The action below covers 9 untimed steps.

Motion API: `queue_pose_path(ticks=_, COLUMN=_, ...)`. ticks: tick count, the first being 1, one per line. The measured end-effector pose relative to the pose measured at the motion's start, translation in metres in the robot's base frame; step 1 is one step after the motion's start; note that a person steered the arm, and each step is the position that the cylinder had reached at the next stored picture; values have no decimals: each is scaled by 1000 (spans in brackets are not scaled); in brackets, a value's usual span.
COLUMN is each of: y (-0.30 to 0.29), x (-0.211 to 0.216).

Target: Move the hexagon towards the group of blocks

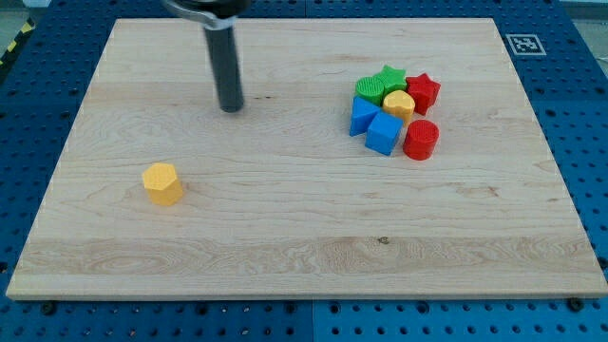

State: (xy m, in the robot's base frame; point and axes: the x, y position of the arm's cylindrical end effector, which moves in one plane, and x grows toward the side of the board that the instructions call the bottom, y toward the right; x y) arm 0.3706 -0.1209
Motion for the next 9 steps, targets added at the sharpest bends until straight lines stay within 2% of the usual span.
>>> queue_pose_path(ticks=2, y=-65, x=15)
queue_pose_path(ticks=3, y=-84, x=60)
queue_pose_path(ticks=4, y=-97, x=77)
queue_pose_path(ticks=6, y=-125, x=82)
queue_pose_path(ticks=7, y=-126, x=108)
queue_pose_path(ticks=9, y=-121, x=117)
